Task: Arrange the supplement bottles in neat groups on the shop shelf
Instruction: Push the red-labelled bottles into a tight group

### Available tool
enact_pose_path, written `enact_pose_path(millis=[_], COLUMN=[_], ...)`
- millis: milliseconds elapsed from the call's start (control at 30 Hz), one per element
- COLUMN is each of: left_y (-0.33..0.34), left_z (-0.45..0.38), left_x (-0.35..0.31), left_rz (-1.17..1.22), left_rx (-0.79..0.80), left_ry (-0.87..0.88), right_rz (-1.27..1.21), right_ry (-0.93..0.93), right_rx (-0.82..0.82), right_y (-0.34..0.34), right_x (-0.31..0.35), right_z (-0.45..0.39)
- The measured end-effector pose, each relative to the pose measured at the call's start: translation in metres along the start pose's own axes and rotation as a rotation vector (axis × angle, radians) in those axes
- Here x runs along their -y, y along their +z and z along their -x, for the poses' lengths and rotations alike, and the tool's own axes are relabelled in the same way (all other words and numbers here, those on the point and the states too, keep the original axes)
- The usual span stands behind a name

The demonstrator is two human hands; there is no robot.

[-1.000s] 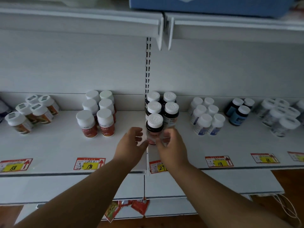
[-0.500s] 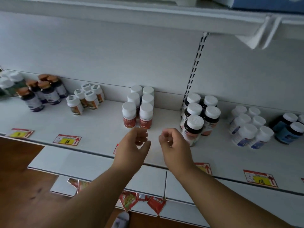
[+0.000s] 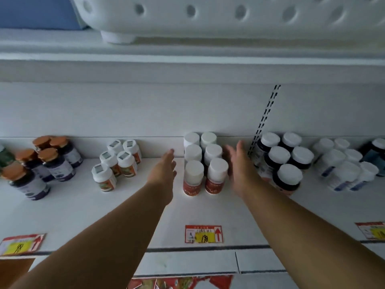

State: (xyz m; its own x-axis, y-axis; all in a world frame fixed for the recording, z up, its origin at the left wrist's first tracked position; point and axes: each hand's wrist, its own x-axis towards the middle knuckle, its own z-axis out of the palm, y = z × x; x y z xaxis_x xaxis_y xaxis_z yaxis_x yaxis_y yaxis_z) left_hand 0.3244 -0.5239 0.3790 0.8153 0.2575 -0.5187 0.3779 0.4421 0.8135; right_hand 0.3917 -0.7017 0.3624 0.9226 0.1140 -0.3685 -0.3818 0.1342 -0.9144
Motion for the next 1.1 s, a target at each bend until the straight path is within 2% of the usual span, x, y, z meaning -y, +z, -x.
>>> enact_pose_path(millis=[167,367,600,800,900,1000,1100], left_y=[0.015,0.027,0.029,0.024,0.008,-0.013,-0.028], left_z=[-0.023,-0.023,-0.023,-0.022,-0.023,-0.019,-0.005], left_x=[0.006,0.010,0.009,0.006,0.011,0.018,0.026], left_rz=[-0.039,-0.033,-0.026,-0.106,-0.155,-0.284,-0.518], left_rx=[0.096,0.048,0.115,0.130,0.142,0.109,0.094], left_ry=[-0.014,0.013,0.022,0.039,0.051,0.135,0.256], right_rz=[-0.144,-0.301,-0.309,-0.203,-0.045,0.265,0.503], right_ry=[0.057,0.111,0.128,0.113,0.062,-0.143,-0.299], right_rx=[0.008,0.096,0.102,0.103,0.017,-0.116,-0.106], right_y=[0.009,0.018,0.015,0.014,0.007,-0.005,-0.016], right_x=[-0.010,-0.020,-0.026,-0.023,-0.020,-0.026,-0.038], right_z=[-0.009,-0.009,-0.014,-0.012,-0.004,0.009,0.030])
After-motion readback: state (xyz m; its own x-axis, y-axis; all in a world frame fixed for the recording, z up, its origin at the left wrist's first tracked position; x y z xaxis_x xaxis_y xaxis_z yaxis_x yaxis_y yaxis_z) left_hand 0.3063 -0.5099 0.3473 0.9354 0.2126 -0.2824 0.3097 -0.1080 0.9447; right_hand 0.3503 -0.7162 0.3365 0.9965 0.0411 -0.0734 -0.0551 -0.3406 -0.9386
